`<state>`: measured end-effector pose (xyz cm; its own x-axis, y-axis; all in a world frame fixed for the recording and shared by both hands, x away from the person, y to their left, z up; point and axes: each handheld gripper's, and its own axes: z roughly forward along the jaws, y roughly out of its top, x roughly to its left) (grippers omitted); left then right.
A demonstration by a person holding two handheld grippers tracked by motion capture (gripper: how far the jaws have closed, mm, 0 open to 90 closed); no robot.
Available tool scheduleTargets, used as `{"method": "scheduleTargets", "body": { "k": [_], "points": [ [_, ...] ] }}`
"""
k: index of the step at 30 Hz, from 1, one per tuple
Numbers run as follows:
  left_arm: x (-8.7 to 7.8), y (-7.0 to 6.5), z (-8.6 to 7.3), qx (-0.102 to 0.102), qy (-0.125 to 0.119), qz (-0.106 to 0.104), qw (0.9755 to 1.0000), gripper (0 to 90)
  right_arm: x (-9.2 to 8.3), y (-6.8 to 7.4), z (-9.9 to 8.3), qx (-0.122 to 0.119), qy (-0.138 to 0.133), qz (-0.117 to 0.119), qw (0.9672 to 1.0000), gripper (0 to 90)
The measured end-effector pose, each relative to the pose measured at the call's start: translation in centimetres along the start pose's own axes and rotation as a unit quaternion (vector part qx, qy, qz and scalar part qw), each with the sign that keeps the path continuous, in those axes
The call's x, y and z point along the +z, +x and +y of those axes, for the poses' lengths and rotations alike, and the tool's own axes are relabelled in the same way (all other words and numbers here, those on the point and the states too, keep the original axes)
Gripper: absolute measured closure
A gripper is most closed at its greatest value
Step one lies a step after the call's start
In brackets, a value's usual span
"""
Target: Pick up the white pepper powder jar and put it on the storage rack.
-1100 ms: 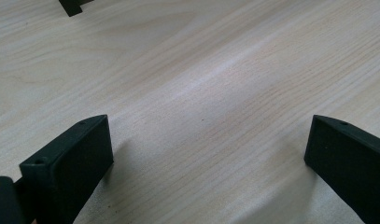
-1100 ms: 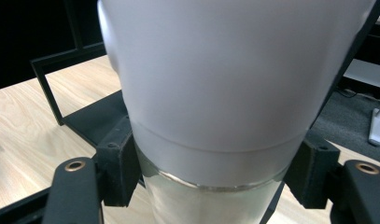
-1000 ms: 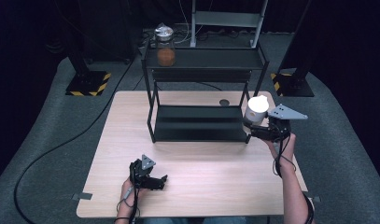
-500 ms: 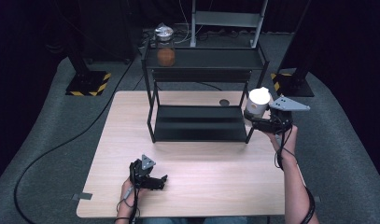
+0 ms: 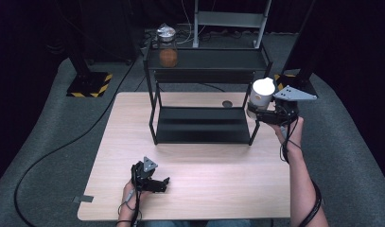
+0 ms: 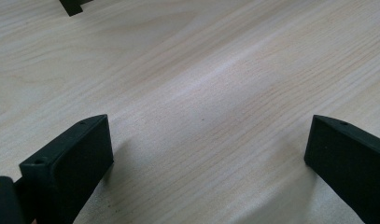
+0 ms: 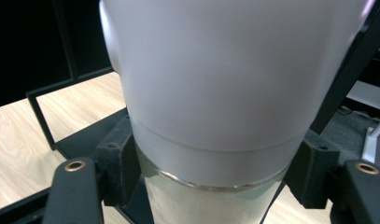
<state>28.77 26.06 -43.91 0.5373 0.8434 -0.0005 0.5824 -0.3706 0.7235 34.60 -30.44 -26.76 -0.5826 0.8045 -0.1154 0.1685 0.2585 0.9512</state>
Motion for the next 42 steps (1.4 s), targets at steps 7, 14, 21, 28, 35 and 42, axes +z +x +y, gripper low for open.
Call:
{"method": "scheduleTargets", "body": {
  "k": [7,14,21,28,35,42],
  "points": [
    [0.0,0.0,0.0,0.0,0.0,0.0,1.0,0.6,0.1,-0.3,1.4,-0.006,-0.005,-0.002,1.0,29.7],
    [0.0,0.0,0.0,-0.001,0.0,0.0,1.0,0.6,0.4,-0.6,2.8,-0.011,-0.011,0.0,0.9999,29.7],
    [0.0,0.0,0.0,-0.001,0.0,0.0,1.0,0.6,0.8,-0.9,4.0,-0.017,-0.011,0.003,0.9998,29.7],
    [0.0,0.0,0.0,-0.001,0.0,0.0,1.0,0.6,1.1,-1.1,5.1,-0.019,-0.014,0.006,0.9997,29.7],
    [0.0,0.0,0.0,-0.001,0.0,0.0,1.0,0.6,1.4,-1.6,6.2,-0.014,-0.019,0.007,0.9997,29.8],
    [0.0,0.0,0.0,-0.001,0.0,0.0,1.0,0.6,1.5,-1.9,7.1,-0.015,-0.023,0.006,0.9996,29.8]
  ]
}}
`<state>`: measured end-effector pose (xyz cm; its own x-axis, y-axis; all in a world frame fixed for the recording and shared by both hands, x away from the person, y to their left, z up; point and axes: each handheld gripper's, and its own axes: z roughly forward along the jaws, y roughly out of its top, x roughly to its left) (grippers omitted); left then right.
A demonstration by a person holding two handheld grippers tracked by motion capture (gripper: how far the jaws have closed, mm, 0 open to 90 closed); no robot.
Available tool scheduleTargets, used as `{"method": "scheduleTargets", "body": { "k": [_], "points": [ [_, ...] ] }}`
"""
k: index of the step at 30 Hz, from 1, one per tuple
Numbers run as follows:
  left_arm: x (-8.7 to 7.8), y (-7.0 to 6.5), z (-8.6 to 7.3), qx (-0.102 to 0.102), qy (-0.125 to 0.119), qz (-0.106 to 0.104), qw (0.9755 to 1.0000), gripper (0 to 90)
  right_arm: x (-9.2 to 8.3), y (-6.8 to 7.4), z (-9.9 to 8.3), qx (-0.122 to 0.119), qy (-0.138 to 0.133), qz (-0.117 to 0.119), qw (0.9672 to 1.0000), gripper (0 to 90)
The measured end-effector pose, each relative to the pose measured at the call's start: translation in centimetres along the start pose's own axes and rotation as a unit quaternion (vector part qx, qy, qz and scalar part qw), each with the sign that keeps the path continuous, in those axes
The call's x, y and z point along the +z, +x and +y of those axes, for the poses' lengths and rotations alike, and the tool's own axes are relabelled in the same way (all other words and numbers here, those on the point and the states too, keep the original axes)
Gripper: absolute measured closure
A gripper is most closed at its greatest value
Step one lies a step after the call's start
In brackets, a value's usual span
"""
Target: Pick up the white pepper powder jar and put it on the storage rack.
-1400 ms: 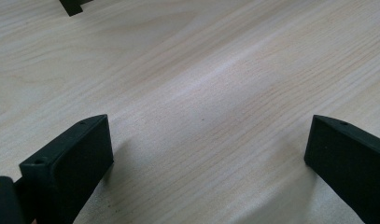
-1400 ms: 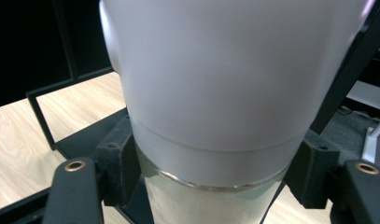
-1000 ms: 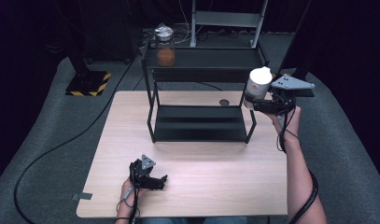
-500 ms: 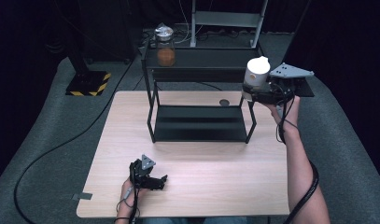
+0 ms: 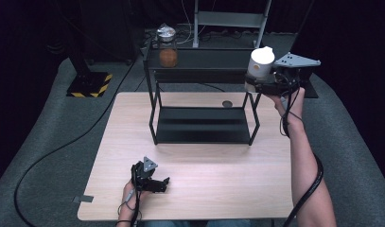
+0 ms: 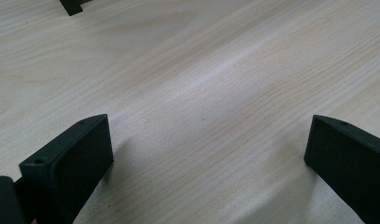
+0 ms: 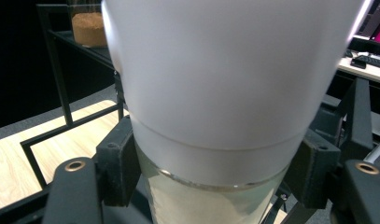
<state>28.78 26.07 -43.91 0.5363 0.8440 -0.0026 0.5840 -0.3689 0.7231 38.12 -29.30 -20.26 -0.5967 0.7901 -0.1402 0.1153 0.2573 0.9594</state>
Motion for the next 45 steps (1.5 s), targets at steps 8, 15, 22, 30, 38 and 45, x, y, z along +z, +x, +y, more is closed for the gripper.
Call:
{"method": "scheduleTargets", "body": {
  "k": [8,15,22,30,38,45],
  "points": [
    [0.0,0.0,0.0,0.0,0.0,0.0,1.0,0.6,0.4,-0.5,1.2,0.002,-0.003,-0.002,1.0,29.7],
    [0.0,0.0,0.0,0.0,0.0,0.0,1.0,0.5,0.8,-0.9,2.0,0.004,-0.006,-0.004,1.0,29.8],
    [0.0,0.0,0.0,-0.001,-0.001,0.0,1.0,0.5,1.2,-1.1,2.8,0.007,-0.008,-0.006,0.9999,29.7],
    [0.0,0.0,0.0,0.0,0.0,0.0,1.0,0.6,1.8,-1.4,3.5,0.012,-0.008,-0.008,0.9999,29.8],
    [0.0,0.0,0.0,0.0,0.0,0.0,1.0,0.5,2.6,-1.9,4.0,0.019,-0.005,-0.017,0.9997,29.7],
    [0.0,0.0,0.0,0.0,0.0,0.0,1.0,0.6,3.4,-2.4,4.4,0.026,0.0,-0.022,0.9994,29.7]
  ]
}}
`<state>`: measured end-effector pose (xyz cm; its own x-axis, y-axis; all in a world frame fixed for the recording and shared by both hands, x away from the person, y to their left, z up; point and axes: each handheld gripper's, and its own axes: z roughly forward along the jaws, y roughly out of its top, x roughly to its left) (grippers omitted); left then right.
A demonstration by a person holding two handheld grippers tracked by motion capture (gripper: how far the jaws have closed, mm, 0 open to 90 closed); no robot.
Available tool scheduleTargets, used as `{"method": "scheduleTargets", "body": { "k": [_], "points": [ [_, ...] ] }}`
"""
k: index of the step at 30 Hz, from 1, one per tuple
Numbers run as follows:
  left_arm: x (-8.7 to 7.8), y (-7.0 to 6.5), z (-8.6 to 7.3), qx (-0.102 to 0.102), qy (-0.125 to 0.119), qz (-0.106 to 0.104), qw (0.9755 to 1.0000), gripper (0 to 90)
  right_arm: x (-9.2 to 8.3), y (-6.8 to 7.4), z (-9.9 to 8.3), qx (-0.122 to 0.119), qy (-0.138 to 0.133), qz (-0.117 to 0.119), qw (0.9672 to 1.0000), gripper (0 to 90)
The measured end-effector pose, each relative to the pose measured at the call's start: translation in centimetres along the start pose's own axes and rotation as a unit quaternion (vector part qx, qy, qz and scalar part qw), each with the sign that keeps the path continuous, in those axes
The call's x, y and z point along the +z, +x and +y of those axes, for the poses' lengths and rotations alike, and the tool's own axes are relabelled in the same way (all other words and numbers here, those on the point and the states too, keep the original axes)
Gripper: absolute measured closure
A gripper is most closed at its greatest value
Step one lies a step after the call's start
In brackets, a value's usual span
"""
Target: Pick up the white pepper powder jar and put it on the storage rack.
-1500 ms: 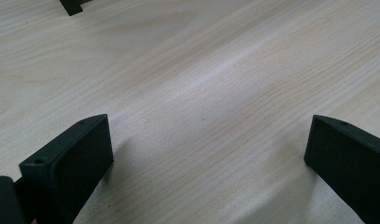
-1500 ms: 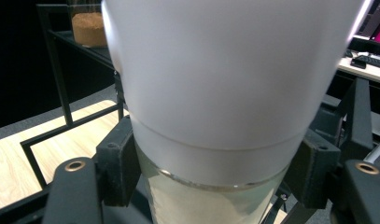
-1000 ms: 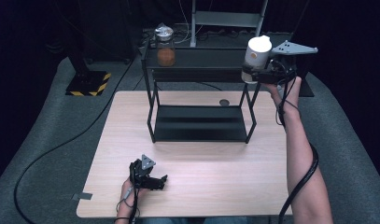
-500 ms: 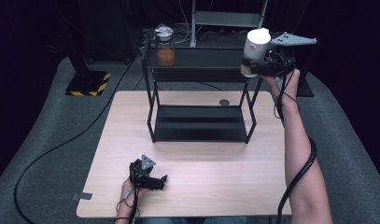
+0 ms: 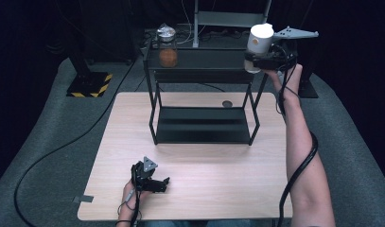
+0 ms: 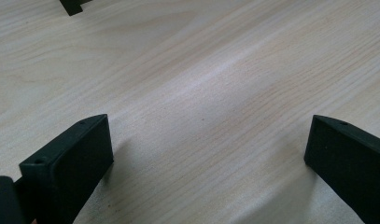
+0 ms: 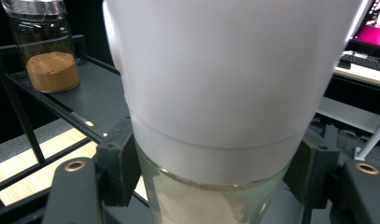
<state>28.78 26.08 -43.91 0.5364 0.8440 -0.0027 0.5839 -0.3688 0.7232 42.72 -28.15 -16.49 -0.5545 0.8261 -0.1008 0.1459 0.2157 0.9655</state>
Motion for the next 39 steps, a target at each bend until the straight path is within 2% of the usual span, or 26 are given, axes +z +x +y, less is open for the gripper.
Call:
{"method": "scheduleTargets", "body": {
  "k": [39],
  "points": [
    [-0.1,0.0,0.0,0.002,0.0,-0.001,1.0,1.0,4.5,-0.2,2.0,0.021,0.029,-0.021,0.9992,29.8]
  ]
}}
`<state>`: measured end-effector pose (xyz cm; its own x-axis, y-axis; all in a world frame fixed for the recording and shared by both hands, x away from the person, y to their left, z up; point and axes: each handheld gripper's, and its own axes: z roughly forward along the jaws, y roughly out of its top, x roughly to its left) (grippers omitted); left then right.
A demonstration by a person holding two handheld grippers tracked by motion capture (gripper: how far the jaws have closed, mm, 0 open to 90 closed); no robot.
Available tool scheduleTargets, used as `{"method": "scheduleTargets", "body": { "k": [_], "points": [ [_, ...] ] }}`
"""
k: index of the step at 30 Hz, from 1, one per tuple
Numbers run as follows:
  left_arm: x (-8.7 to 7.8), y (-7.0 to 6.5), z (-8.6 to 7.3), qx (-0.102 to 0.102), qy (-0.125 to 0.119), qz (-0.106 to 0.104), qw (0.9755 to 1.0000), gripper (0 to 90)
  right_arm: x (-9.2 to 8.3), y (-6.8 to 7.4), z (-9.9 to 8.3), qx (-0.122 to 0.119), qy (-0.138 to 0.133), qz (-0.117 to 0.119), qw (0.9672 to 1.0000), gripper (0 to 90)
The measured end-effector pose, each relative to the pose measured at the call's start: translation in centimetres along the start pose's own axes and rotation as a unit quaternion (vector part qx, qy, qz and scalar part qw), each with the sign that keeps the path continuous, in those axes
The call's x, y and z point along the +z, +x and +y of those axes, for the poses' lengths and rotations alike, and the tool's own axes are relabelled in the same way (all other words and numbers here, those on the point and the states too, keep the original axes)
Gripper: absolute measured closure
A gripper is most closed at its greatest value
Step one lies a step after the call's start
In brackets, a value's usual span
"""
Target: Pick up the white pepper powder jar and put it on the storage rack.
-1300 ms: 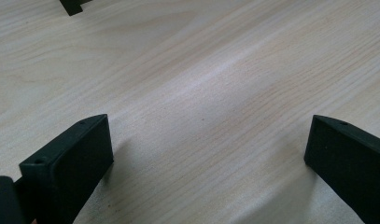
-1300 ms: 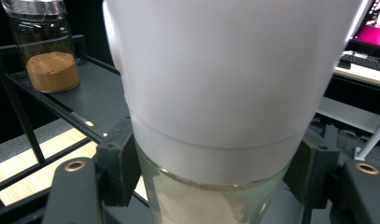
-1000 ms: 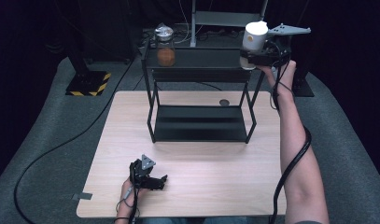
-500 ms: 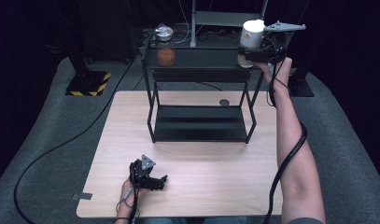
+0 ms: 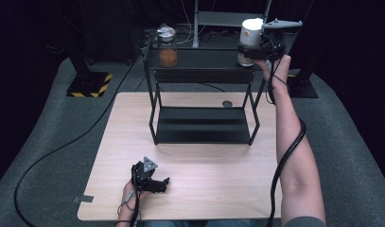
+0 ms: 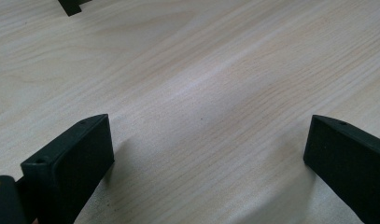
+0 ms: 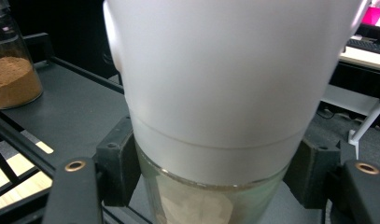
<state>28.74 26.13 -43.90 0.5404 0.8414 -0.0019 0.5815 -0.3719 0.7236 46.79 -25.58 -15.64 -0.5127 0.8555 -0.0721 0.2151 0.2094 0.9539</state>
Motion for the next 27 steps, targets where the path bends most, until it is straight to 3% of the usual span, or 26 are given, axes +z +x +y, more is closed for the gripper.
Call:
{"method": "scheduleTargets", "body": {
  "k": [11,21,27],
  "points": [
    [0.0,0.0,0.0,0.0,0.0,0.0,1.0,1.0,0.8,0.0,0.1,0.006,0.012,0.001,0.9999,29.7],
    [0.0,0.0,0.0,0.0,0.0,0.0,1.0,1.1,0.9,-1.1,-0.9,0.031,-0.004,0.014,0.9994,29.8],
    [0.0,0.0,0.0,0.0,0.0,0.0,1.0,1.1,0.9,-1.1,-1.0,0.029,-0.006,0.015,0.9994,29.8]
  ]
}}
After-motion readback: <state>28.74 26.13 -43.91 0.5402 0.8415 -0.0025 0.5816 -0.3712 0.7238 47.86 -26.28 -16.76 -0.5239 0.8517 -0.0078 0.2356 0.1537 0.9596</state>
